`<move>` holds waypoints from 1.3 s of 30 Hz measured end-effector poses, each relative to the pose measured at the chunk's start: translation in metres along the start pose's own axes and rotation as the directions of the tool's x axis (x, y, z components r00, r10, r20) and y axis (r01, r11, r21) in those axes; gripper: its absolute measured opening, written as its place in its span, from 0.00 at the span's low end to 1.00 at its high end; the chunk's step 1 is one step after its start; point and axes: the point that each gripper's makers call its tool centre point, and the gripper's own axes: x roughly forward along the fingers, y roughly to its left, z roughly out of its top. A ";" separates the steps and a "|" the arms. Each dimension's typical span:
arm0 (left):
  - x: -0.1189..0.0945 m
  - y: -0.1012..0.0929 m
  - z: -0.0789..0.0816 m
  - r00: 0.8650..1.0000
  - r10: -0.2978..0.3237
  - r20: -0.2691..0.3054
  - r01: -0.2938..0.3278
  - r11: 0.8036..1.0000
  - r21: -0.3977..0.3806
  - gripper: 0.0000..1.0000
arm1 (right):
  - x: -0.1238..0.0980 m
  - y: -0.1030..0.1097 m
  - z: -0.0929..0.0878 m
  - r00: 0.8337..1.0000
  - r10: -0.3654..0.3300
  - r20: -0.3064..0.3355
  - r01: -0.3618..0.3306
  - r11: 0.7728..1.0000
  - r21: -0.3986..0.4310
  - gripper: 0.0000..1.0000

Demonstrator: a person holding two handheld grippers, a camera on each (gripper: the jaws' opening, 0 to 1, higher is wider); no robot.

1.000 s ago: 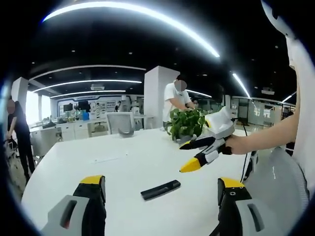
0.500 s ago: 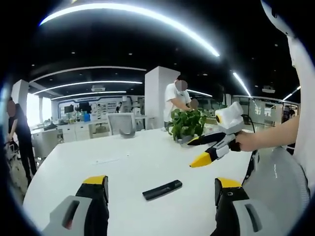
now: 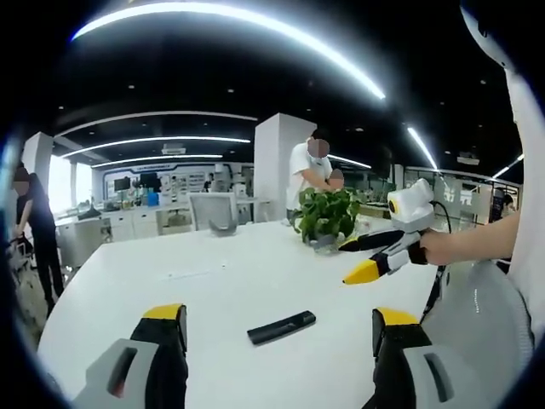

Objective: Press the specified remote control buttons in sequence, fully releasing each button before pressing the next.

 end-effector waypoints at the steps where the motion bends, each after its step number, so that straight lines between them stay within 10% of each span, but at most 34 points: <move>1: 0.000 0.000 0.000 1.000 0.001 0.000 -0.001 1.000 -0.001 0.94 | -0.003 0.001 -0.001 1.000 -0.003 0.002 0.003 1.000 0.001 0.94; 39: 0.001 0.002 -0.002 1.000 0.004 -0.014 -0.004 1.000 -0.016 0.94 | -0.053 0.006 -0.007 0.994 -0.105 0.034 0.103 0.993 0.060 0.92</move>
